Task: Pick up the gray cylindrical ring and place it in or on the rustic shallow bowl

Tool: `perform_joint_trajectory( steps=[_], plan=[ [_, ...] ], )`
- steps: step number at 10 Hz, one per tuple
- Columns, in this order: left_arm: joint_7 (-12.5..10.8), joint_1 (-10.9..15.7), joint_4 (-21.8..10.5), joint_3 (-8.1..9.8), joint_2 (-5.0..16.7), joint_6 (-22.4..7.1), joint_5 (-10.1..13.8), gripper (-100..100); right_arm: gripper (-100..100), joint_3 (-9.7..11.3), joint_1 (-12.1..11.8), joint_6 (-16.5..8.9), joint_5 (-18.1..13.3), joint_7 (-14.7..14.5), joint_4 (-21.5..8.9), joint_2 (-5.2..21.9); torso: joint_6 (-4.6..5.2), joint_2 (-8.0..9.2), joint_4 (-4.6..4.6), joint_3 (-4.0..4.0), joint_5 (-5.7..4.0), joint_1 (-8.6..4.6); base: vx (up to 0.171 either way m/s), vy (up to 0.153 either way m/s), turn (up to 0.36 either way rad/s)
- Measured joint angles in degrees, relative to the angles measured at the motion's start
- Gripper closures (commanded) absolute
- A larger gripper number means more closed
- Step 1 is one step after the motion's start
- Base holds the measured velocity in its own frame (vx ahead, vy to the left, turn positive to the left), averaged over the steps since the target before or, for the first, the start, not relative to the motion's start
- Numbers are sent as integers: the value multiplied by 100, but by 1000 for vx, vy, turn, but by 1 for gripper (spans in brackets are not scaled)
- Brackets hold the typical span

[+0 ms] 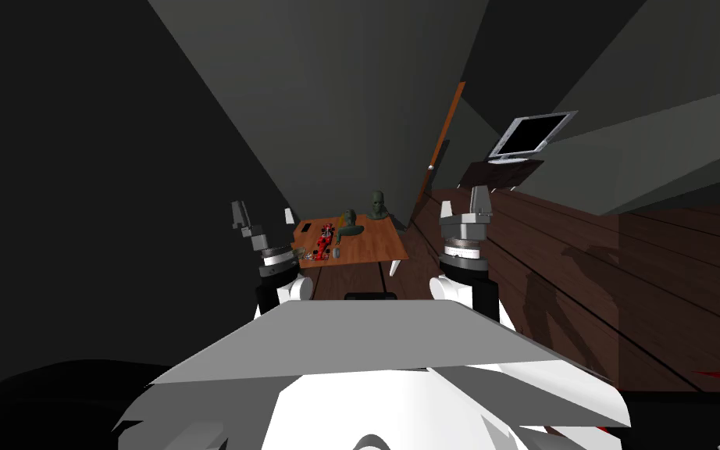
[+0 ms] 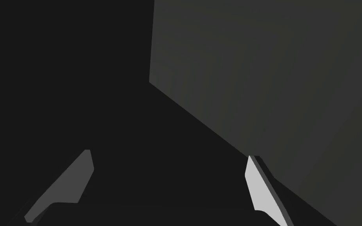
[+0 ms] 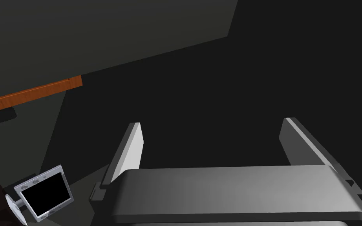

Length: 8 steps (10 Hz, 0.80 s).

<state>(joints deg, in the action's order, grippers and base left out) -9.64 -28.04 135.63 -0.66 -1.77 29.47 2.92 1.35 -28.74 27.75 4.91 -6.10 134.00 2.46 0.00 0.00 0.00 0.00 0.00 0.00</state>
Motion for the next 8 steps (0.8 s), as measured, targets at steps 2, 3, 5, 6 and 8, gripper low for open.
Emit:
perform_joint_trajectory(
  steps=[2,3,5,6,8],
  plan=[
    [-66,62,-150,21,204,-88,69,-100,0,0,0,0,0,0,0,0,1,-4,-1,-2,0,1,13,1,-33],
    [-121,128,-275,74,317,-148,130,-100,0,0,0,0,0,0,0,0,0,-6,-2,-4,1,3,16,5,-42],
    [-244,218,-549,130,504,-248,246,-100,0,0,0,0,0,0,0,0,1,-7,-2,-4,1,4,16,6,-49],
    [-311,260,-685,157,583,-324,315,-100,0,0,0,0,0,0,0,0,0,-8,-2,-5,1,5,12,6,-17],
    [-418,348,-948,228,688,-378,417,-100,0,0,0,0,0,0,0,0,0,-7,-2,-4,1,3,15,4,-49]
  ],
)
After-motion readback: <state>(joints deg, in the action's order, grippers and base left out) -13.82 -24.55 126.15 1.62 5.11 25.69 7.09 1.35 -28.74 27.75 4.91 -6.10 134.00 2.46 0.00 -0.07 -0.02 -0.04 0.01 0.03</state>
